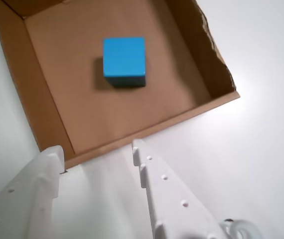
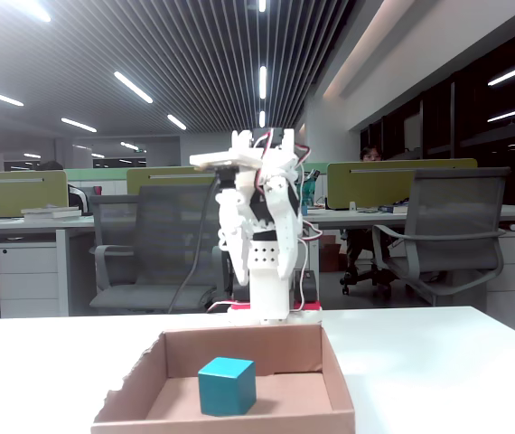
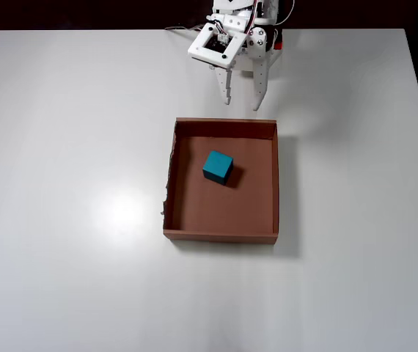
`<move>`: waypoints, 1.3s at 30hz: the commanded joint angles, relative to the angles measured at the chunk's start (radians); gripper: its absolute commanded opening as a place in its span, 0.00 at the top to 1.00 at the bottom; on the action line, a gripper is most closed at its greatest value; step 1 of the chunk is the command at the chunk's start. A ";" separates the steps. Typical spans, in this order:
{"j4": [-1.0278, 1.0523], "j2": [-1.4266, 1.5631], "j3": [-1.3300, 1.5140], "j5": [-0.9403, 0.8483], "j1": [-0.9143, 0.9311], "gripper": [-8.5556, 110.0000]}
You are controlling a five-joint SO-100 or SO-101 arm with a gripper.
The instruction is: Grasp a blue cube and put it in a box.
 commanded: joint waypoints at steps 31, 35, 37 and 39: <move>-0.064 0.006 0.196 0.091 -0.038 0.74; -0.063 0.006 0.196 0.091 -0.038 0.72; -0.063 0.006 0.196 0.091 -0.038 0.72; -0.063 0.006 0.196 0.091 -0.038 0.72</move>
